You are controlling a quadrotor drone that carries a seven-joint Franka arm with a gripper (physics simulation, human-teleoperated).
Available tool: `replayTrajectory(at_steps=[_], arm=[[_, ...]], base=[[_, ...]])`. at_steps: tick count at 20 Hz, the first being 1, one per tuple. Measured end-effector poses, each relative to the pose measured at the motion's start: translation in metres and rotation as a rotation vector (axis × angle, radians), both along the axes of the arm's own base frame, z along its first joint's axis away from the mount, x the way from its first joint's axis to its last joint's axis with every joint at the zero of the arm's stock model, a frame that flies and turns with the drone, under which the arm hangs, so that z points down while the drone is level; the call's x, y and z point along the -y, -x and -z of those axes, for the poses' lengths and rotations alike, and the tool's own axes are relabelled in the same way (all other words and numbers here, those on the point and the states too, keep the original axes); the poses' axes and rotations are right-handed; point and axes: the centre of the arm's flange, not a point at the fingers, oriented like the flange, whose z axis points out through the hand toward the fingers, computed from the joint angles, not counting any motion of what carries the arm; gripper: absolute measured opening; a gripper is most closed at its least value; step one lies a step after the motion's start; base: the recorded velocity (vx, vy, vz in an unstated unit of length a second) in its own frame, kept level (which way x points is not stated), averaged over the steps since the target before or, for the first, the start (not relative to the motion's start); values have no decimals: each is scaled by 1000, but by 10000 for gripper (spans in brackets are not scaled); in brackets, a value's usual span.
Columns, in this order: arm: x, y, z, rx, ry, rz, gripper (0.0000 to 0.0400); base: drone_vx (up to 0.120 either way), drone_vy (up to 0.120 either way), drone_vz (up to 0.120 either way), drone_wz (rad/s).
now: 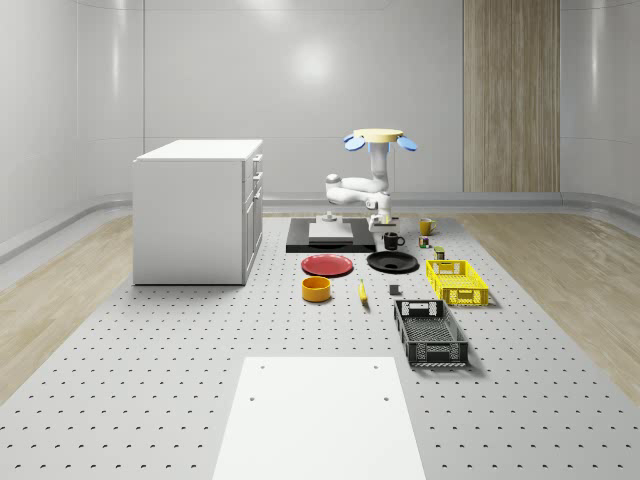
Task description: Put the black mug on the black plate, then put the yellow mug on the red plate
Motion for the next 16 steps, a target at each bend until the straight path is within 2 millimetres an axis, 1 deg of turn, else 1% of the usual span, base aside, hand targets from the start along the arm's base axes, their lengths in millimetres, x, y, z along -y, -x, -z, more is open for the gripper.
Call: replayTrajectory(at_steps=[3, 12, 16], arm=[[0, 0, 0, 0, 0, 0, 110], [0, 0, 0, 0, 0, 0, 110], [0, 0, -4, 0, 0, 0, 110]], base=[[120, 0, -120, 0], [120, 0, 0, 0], [0, 0, 0, 0]])
